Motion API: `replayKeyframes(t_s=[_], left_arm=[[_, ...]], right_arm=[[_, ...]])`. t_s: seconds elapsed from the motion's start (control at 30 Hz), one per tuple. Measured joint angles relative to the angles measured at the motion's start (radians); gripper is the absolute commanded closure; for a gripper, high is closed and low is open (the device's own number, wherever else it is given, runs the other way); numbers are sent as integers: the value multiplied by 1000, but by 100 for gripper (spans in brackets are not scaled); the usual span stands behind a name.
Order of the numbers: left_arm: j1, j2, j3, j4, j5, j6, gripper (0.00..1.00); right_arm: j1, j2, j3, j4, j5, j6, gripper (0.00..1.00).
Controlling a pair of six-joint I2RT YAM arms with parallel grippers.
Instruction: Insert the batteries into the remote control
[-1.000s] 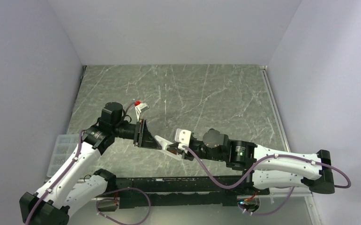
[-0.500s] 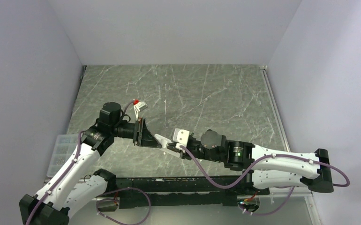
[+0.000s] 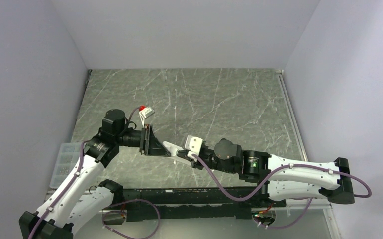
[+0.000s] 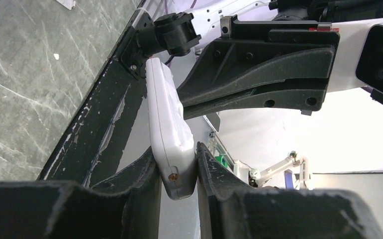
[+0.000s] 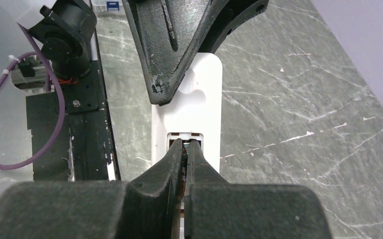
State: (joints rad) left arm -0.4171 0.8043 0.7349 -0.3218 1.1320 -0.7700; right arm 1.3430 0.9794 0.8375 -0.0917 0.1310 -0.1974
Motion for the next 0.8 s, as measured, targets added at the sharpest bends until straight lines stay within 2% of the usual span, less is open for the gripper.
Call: replayKeyframes(t_s=[0.53, 0.8], left_arm=[[-1, -22, 0, -28, -13, 37, 100], [-5, -22, 2, -50, -15, 80, 100]], right_arm=[[19, 16, -6, 14, 115, 34, 100], [20, 11, -8, 6, 109, 45, 81]])
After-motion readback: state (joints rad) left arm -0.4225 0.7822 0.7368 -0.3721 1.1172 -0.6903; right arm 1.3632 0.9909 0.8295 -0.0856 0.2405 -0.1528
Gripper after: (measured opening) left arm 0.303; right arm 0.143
